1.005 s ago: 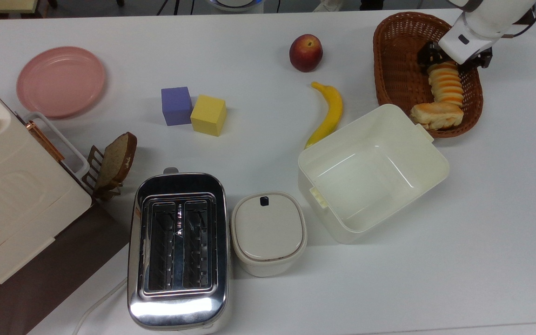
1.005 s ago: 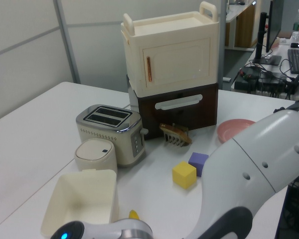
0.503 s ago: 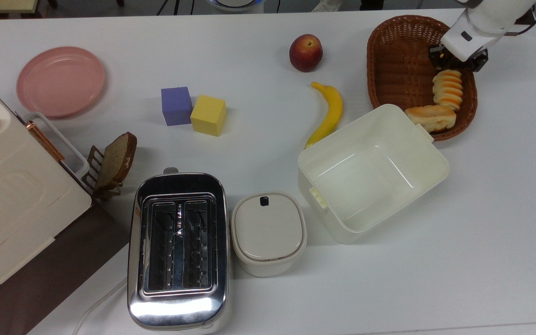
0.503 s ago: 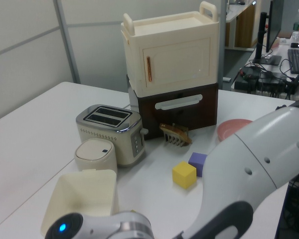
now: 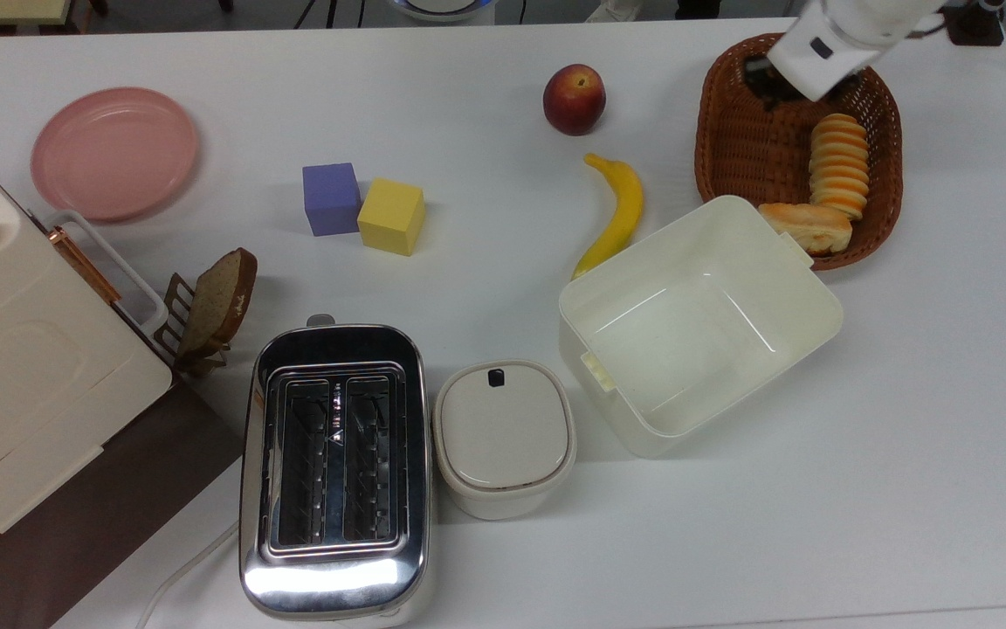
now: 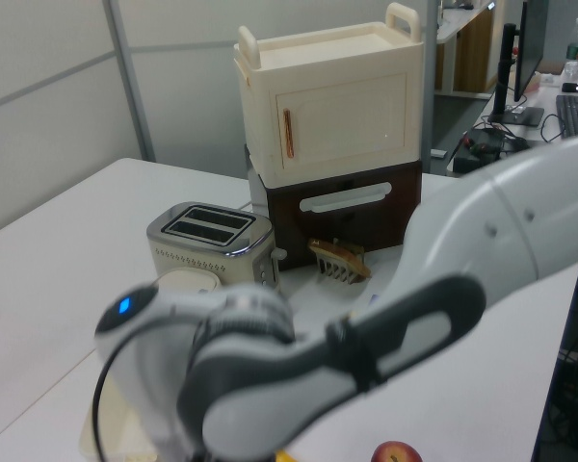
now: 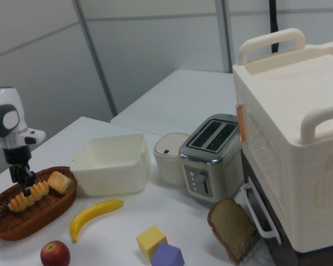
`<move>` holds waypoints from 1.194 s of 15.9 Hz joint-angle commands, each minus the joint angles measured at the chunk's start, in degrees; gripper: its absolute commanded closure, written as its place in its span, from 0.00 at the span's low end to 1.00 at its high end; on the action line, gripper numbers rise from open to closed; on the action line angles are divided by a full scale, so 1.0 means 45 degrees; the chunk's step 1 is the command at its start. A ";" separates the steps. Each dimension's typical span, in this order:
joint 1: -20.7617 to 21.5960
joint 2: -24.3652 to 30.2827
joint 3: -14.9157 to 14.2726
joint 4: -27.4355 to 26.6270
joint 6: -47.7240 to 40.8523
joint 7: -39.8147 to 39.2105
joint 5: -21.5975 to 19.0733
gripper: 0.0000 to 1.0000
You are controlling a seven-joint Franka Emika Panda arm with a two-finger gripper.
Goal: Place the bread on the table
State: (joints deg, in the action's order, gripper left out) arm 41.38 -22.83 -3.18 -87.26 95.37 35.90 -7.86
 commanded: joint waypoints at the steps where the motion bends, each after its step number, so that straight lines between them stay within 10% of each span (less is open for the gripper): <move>1: -0.0523 0.0776 -0.0036 -0.0335 -0.0940 -0.1005 0.0047 0.19; 2: -0.0465 0.0698 -0.0036 -0.0334 -0.0843 -0.0888 0.0182 0.00; 19: 0.0785 -0.1841 0.0061 -0.0803 0.5759 0.3351 -0.1320 0.00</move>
State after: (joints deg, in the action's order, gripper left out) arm 44.60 -31.27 -2.59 -89.87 118.66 50.09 -12.65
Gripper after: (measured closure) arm 0.000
